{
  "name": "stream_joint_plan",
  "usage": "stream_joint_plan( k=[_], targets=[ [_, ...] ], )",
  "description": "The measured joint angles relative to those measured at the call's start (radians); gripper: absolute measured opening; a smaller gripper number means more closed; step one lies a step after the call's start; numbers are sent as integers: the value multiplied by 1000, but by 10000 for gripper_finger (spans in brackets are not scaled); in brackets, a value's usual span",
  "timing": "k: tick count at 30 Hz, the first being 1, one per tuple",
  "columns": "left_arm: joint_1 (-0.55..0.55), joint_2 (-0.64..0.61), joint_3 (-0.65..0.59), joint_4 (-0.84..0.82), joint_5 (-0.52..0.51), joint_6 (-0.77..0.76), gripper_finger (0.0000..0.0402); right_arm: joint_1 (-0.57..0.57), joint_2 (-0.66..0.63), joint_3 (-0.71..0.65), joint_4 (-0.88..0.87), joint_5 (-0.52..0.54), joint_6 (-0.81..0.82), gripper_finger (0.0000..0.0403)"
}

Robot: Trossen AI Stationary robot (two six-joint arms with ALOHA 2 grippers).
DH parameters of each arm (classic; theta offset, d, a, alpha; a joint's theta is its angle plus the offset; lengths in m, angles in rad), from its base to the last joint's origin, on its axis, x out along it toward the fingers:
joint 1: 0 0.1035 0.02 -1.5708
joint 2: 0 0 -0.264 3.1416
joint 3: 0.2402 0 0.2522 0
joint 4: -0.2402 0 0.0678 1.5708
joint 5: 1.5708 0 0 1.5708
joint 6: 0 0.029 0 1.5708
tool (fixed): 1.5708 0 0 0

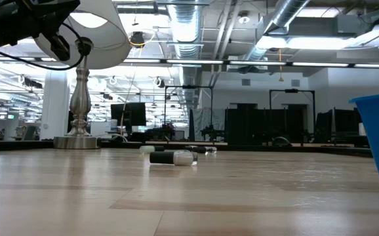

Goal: Pick & Place Nail Polish
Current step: Put the light blue nail polish into the blue bin

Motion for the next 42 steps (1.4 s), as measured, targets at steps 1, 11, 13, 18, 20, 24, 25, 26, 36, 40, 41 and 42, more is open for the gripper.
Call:
stream_joint_plan(
  k=[1, 11, 13, 18, 20, 24, 25, 26, 36, 40, 41, 42],
  targets=[
    [0, 0, 0, 0, 0, 0, 1, -7, 0, 0, -96, -21, 121, 48],
    [0, 0, 0, 1, 0, 0, 1, -12, 80, -21, -731, -444, 978, 48],
    [0, 0, 0, 1, 0, 0, 1, -11, 115, -25, -766, -526, 1042, 48],
    [0, 0, 0, 1, 0, 0, 1, -11, 223, -27, -833, -749, 1107, 48],
    [0, 0, 0, 1, 0, 0, 1, -12, 272, -26, -833, -844, 1110, 48],
    [0, 0, 0, 0, 0, 0, 1, -4, 364, -26, -864, -1026, 1111, 48],
    [0, 0, 0, 1, 0, 0, 1, 3, 387, -27, -878, -1060, 1107, 48],
    [0, 0, 0, 1, 0, 0, 1, 7, 406, -27, -879, -1096, 1102, 48],
    [0, 0, 0, 1, 0, 0, 1, 29, 469, -25, -934, -1192, 1103, 48],
    [0, 0, 0, 1, 0, 0, 1, 19, 465, -26, -1028, -1155, 1144, 48],
    [0, 0, 0, 0, 0, 0, 1, 18, 465, -26, -1054, -1152, 1156, 48],
    [0, 0, 0, 1, 0, 0, 1, 18, 466, -26, -1077, -1152, 1168, 48]
  ],
)
